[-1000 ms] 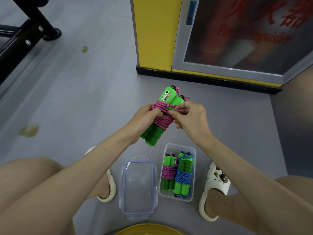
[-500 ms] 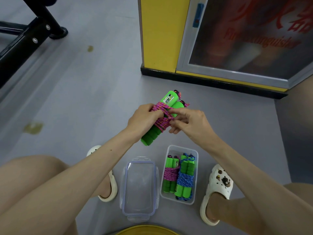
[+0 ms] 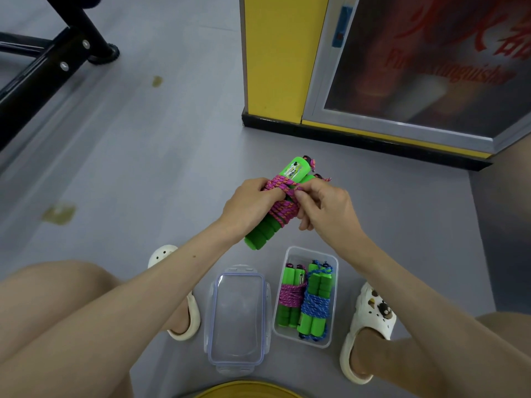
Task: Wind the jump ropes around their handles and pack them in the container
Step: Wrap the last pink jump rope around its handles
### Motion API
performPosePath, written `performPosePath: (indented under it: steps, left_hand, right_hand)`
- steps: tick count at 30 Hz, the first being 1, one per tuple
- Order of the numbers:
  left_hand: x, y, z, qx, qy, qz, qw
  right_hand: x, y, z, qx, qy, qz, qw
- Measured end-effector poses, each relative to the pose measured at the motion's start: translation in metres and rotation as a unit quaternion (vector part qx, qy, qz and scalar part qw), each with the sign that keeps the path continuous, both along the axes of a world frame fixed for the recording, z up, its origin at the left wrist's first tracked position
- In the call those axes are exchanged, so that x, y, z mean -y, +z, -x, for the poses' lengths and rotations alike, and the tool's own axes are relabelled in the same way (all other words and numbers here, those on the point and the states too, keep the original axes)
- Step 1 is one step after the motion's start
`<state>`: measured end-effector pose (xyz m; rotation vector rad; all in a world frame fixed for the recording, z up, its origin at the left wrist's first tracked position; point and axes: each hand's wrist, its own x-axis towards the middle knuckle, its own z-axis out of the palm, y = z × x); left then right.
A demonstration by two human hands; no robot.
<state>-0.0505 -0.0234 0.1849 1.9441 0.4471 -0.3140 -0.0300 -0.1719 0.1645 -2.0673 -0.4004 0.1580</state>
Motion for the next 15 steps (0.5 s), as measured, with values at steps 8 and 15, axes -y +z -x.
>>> performPosePath:
  steps: [8,15]
  left_hand:
    - [0.002,-0.005,-0.001,-0.021,0.028,0.027,0.999]
    - [0.001,-0.005,-0.003,-0.015,0.045,0.033,0.998]
  right_hand:
    - [-0.003,-0.001,-0.002,0.027,-0.022,0.051,0.998]
    - [0.0,0.002,-0.004,0.103,-0.053,0.044,0.992]
